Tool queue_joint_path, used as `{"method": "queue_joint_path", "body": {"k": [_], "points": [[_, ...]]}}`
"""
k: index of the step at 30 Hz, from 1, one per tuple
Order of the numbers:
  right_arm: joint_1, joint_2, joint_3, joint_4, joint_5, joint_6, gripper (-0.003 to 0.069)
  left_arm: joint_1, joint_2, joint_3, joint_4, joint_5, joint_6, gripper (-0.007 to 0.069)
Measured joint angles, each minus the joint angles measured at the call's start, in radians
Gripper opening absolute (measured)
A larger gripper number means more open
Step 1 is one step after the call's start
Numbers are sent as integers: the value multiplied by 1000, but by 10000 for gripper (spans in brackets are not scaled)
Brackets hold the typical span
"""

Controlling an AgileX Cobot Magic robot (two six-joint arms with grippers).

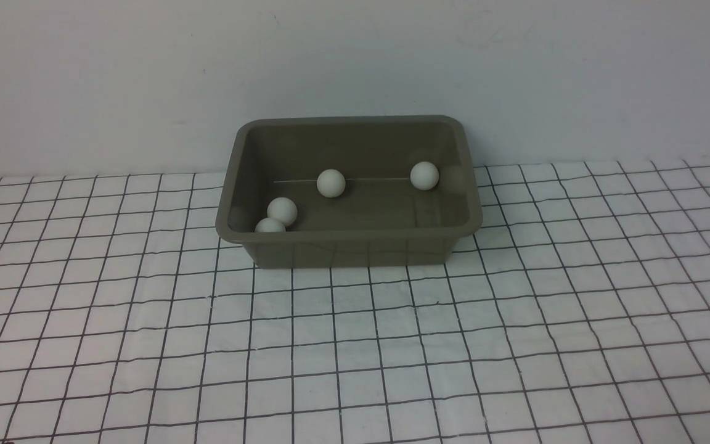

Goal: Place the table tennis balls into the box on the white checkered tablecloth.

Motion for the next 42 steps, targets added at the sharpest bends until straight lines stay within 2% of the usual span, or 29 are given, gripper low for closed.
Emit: {"method": "queue_joint_path", "body": {"k": [17, 21, 24, 26, 31, 42], "points": [[0, 0, 0, 1, 0, -1, 335, 0, 0, 0, 0, 0, 0, 469], [0, 0, 0, -53, 0, 9, 335, 0, 0, 0, 0, 0, 0, 469], [10, 0, 0, -162, 0, 110, 335, 0, 0, 0, 0, 0, 0, 469], [25, 0, 0, -248, -2, 241, 335, 0, 0, 0, 0, 0, 0, 469], [44, 0, 0, -353, -10, 413, 335, 0, 0, 0, 0, 0, 0, 469], [59, 0, 0, -350, -11, 423, 335, 0, 0, 0, 0, 0, 0, 469]]}}
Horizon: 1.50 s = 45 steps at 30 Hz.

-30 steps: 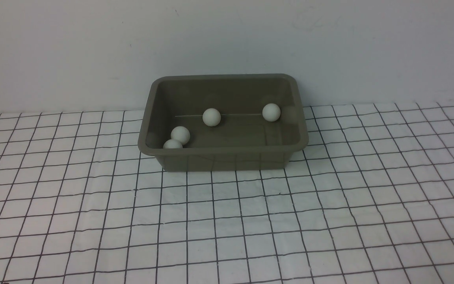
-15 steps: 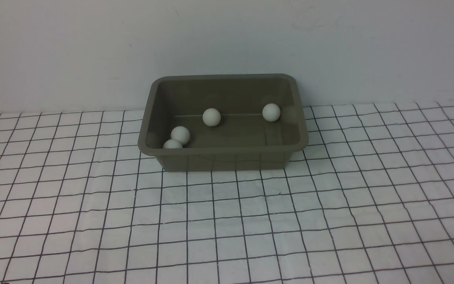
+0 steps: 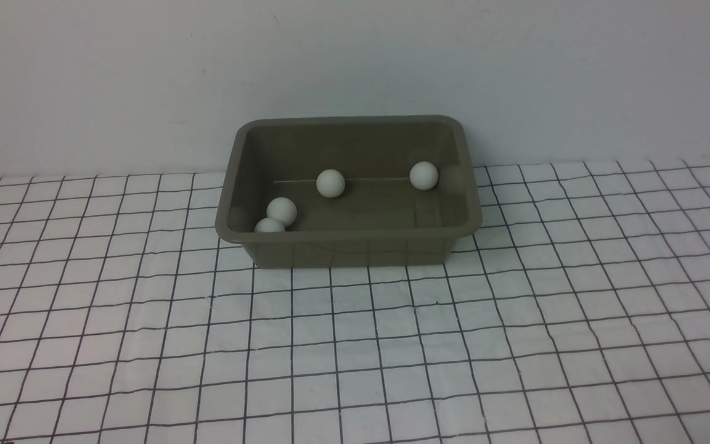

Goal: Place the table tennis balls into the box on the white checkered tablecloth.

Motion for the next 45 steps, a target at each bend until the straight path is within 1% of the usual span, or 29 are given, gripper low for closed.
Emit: {"method": "queue_joint_path", "body": {"k": [2, 4, 8, 45], "points": [[-2, 0, 0, 10, -1, -18, 335, 0, 0, 0, 0, 0, 0, 469], [-24, 0, 0, 33, -2, -61, 335, 0, 0, 0, 0, 0, 0, 469], [-45, 0, 0, 53, -4, -85, 335, 0, 0, 0, 0, 0, 0, 469], [-46, 0, 0, 58, -5, -83, 335, 0, 0, 0, -1, 0, 0, 469]]}}
